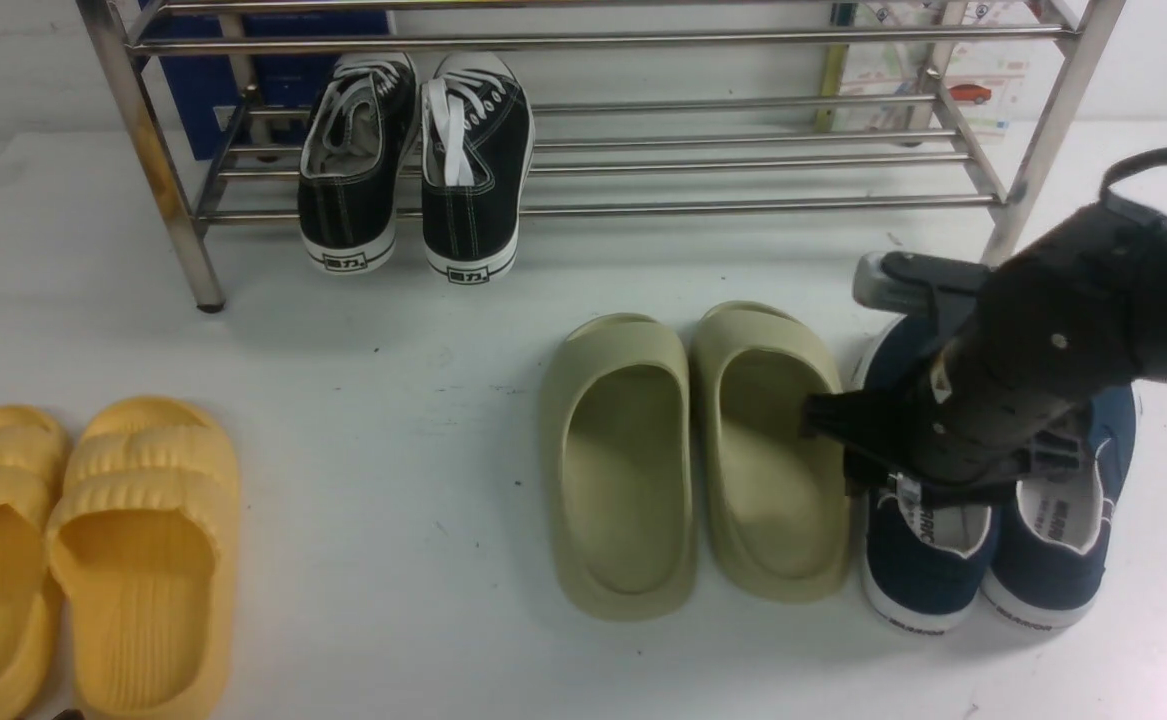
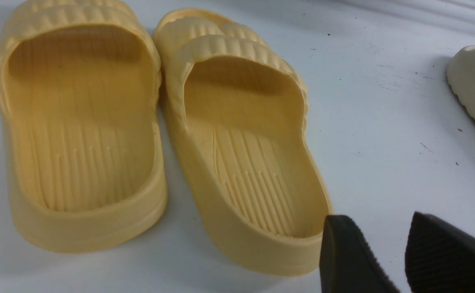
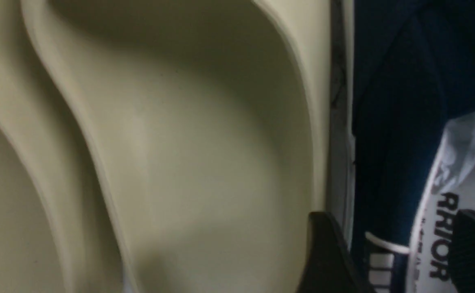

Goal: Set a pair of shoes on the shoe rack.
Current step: Use the right arm to grab the shoe closest to it, then use the right arm to put a shoe into the shoe rack

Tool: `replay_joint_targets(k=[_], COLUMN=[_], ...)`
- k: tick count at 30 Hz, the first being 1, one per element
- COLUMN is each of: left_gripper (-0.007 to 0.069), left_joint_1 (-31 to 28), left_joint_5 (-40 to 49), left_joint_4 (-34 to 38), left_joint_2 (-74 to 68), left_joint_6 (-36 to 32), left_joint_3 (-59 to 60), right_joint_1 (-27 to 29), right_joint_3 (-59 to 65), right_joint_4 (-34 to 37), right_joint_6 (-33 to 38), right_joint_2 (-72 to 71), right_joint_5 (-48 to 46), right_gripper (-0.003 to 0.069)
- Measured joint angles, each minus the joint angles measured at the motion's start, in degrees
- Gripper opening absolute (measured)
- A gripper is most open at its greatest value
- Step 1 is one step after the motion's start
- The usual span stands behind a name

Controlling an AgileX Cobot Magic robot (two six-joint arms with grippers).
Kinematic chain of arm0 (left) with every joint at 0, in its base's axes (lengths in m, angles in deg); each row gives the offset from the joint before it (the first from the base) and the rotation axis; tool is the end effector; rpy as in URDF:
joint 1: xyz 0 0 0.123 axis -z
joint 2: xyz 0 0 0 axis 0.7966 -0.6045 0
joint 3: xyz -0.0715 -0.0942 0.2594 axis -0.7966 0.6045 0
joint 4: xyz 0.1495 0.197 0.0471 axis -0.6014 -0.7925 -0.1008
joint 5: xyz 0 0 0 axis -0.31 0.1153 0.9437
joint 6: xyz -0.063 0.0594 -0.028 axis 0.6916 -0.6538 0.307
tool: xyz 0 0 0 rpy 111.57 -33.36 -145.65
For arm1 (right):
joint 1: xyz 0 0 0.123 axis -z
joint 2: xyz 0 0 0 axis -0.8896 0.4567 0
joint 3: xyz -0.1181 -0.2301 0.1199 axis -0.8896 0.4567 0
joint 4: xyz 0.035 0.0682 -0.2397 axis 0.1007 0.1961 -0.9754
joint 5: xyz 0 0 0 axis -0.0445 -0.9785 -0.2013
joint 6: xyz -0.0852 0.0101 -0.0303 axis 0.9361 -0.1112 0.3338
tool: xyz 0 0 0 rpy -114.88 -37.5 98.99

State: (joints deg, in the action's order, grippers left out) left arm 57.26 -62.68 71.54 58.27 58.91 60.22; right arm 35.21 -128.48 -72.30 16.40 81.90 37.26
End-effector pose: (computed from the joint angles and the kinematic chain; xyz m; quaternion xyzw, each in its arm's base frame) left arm 0.0516 -0.0041 0.1672 -0.0834 0.8119 -0.1036 0.5685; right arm 0.3060 0.1531 0.2023 0.1183 0.9749 0.0765 0.1724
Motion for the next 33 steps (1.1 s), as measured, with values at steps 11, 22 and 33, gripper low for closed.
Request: replay_joint_targets(k=[11,22,33], left_gripper=[0.0238,0.0238,0.0238], left_joint_1=[0.00,0.00,0.00], left_joint_5=[0.00,0.00,0.00], left_joint_4=[0.00,0.00,0.00], left_joint_2=[0.00,0.00,0.00], left_joint_6=[0.00,0.00,0.00], left_joint_3=[0.00,0.00,0.00], right_joint_1=[-0.09,-0.14,-0.37], right_joint_3=[-0.87,-20.13,-38.69], right_joint_4=[0.45,4.26,12.16], right_joint_6=[3.44,21.75,28.27], right_joint_2=[1.69,-1.00,10.33], right_joint_5=[-1.11,-17.89,-16.97], right_gripper=[0.0055,0.0056,0.0056])
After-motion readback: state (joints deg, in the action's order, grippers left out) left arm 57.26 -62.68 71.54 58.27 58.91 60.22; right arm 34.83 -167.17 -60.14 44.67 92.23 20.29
